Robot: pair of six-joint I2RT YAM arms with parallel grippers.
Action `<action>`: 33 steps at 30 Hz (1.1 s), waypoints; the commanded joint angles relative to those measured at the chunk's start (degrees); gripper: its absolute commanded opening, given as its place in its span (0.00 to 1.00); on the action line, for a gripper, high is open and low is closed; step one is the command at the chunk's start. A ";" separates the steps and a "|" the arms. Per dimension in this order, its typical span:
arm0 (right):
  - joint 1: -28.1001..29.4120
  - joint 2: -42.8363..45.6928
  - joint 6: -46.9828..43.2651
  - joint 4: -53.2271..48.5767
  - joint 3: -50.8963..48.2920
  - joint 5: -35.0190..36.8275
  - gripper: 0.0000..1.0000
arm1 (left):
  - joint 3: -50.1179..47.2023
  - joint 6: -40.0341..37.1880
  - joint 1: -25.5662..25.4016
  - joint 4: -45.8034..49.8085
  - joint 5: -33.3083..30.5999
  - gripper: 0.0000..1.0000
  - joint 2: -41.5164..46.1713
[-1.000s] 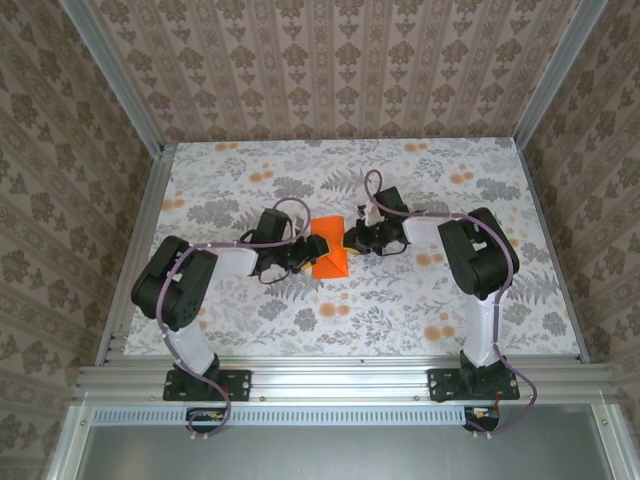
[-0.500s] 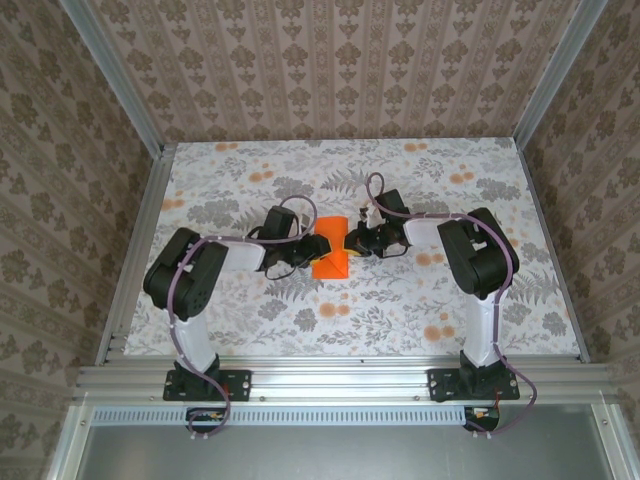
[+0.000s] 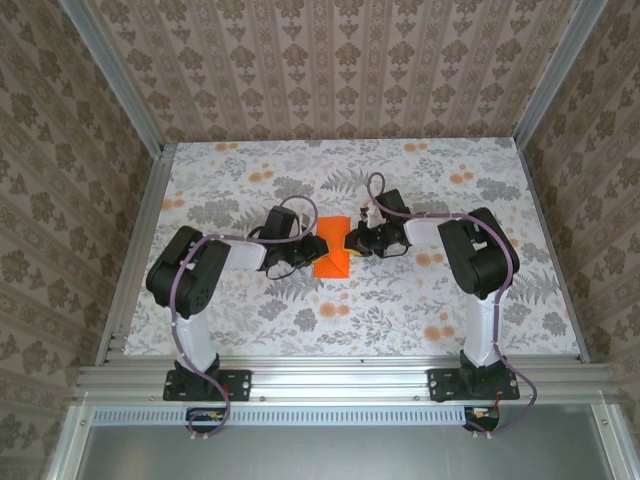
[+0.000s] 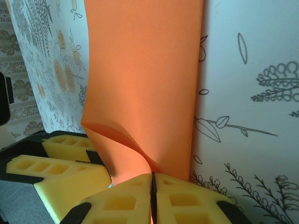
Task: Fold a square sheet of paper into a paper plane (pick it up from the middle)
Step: Turn over the paper at the center of the table.
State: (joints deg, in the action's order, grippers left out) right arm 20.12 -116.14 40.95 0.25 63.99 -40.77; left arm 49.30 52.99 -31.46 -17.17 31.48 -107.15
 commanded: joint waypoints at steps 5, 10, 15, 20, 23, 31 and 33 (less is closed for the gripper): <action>-0.32 -0.56 0.54 0.37 -1.14 -0.51 0.11 | 1.66 -0.09 -0.09 -1.51 -1.01 0.19 -1.26; -0.33 -0.36 0.56 0.25 -1.13 -0.54 0.12 | 2.33 0.09 -0.18 -1.84 -1.14 0.19 -1.98; -0.34 -0.21 0.54 0.16 -1.14 -0.67 0.12 | 3.05 -0.32 -0.27 -0.96 -1.12 0.15 -2.19; -0.49 2.86 -0.81 -3.18 -0.44 0.74 0.20 | 3.29 -2.61 -0.24 2.62 -2.63 0.06 -0.10; -1.02 8.31 -2.12 -6.04 -0.68 2.71 0.38 | 3.44 -5.30 -0.09 6.61 -3.69 0.04 3.21; -1.35 22.73 -7.00 -14.22 -2.05 13.24 0.68 | 9.62 -19.65 0.35 34.71 -16.46 0.03 15.90; -1.39 25.32 -7.46 -15.02 -2.91 16.18 0.71 | 12.61 -23.24 0.35 42.84 -22.16 0.03 17.69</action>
State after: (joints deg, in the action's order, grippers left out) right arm 18.90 -93.41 35.83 -9.61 62.83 -30.76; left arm 57.84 38.50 -31.42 9.67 19.16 -92.66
